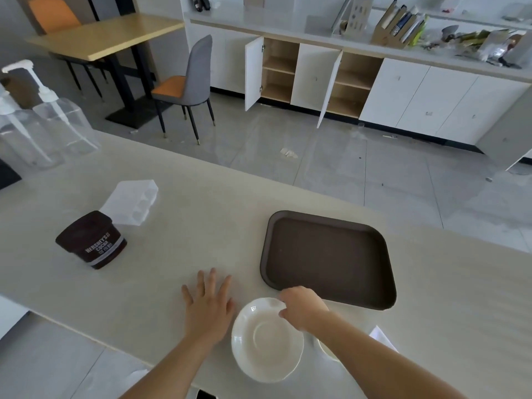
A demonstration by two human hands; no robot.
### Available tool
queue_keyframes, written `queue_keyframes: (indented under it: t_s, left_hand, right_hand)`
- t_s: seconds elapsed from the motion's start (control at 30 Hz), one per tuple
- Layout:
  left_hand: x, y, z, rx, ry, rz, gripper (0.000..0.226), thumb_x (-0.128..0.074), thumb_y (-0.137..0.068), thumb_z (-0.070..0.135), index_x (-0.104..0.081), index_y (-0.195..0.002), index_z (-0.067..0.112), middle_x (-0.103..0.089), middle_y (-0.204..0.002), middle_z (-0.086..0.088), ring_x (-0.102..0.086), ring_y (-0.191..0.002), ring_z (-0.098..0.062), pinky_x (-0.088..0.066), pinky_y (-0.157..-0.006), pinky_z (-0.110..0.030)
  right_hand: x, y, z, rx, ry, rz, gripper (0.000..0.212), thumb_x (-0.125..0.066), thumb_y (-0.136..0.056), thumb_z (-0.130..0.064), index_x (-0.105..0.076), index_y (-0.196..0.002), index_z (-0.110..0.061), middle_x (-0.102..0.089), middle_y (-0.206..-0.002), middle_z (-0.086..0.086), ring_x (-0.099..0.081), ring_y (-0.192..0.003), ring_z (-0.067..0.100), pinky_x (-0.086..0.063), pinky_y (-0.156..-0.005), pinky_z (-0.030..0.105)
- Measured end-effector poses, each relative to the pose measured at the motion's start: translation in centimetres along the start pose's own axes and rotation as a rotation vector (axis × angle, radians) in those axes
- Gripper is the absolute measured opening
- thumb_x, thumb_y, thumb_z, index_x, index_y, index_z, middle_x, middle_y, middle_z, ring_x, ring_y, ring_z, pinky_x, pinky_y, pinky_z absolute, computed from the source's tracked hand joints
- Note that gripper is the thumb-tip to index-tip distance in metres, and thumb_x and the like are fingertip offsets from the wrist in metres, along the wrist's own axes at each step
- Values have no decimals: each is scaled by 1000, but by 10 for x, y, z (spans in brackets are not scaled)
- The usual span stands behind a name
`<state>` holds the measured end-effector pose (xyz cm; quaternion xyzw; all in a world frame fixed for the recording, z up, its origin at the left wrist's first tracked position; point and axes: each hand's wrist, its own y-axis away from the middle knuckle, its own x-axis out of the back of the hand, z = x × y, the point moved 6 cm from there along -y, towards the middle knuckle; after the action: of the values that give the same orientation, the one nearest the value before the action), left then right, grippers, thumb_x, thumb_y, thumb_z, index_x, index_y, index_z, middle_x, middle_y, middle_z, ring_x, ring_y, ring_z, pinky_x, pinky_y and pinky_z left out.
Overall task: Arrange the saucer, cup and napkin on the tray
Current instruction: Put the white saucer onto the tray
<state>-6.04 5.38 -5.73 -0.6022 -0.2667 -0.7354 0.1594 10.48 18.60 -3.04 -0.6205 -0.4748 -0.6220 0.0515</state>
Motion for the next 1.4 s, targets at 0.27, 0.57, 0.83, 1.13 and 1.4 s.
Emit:
queue_keyframes:
  t_s: [0.27, 0.57, 0.83, 1.13, 1.4]
  left_hand:
    - [-21, -17, -4, 48, 44, 70, 64, -26, -89, 53, -37, -149, 31, -31, -158, -16, -22, -146, -43, -10, -111, -73]
    - [-27, -20, -9, 74, 72, 133, 63, -28, -87, 55, -38, -147, 36, -31, -159, -11, -20, -148, -37, -8, -115, -68]
    - [-29, -19, -10, 90, 65, 152, 61, -35, -88, 54, -32, -148, 41, -26, -161, -6, -12, -150, -33, -2, -117, -63]
    - [-30, -21, -11, 91, 57, 157, 61, -39, -88, 53, -30, -148, 42, -27, -160, -7, -13, -150, -32, -4, -117, -63]
    - [-30, -20, -11, 91, 50, 178, 60, -36, -88, 54, -33, -146, 42, -30, -159, -7, -15, -149, -32, -5, -117, -61]
  right_hand:
    - [3, -11, 7, -53, -138, -45, 13, -55, -86, -10, -61, -86, -21, -63, -88, 2, -57, -81, 27, -47, -69, 34]
    - [29, -12, 28, -95, -268, 55, 15, -60, -88, -16, -72, -94, -23, -74, -91, -1, -66, -88, 23, -53, -75, 32]
    - [66, -23, 77, -230, -460, 184, 17, -60, -88, -10, -74, -84, -17, -76, -74, 2, -73, -64, 19, -62, -71, 40]
    - [56, -50, 107, -373, -683, 211, 20, -62, -92, -5, -73, -81, -17, -77, -73, 5, -74, -55, 18, -63, -74, 42]
    - [51, -64, 121, -401, -773, 213, 19, -60, -92, -2, -73, -84, -12, -77, -76, 9, -76, -61, 26, -63, -79, 49]
